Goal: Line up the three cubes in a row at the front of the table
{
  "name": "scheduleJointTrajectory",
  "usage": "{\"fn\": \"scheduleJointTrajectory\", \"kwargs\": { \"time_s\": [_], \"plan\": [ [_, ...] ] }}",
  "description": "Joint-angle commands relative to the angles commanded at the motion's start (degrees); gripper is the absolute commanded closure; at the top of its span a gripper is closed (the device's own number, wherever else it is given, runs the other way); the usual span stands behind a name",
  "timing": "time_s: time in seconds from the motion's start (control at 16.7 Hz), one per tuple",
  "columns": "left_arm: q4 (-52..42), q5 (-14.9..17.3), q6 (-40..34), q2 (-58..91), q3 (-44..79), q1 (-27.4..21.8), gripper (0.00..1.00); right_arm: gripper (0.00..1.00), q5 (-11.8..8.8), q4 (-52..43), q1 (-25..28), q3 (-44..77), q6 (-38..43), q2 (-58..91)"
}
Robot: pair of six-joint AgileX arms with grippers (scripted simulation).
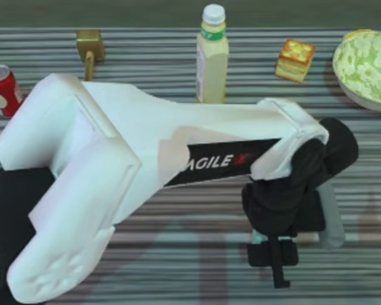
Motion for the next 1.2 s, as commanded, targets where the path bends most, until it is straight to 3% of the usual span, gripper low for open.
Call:
{"fn": "scheduleJointTrajectory", "kwargs": {
  "time_s": [0.66,1.2],
  "plan": [
    [0.00,0.00,0.00,0.00,0.00,0.00,0.02,0.00,0.00,0.00,0.00,0.00,0.00,0.00],
    [-0.01,0.00,0.00,-0.03,0.01,0.13,0.00,0.00,0.00,0.00,0.00,0.00,0.00,0.00]
  ]
}}
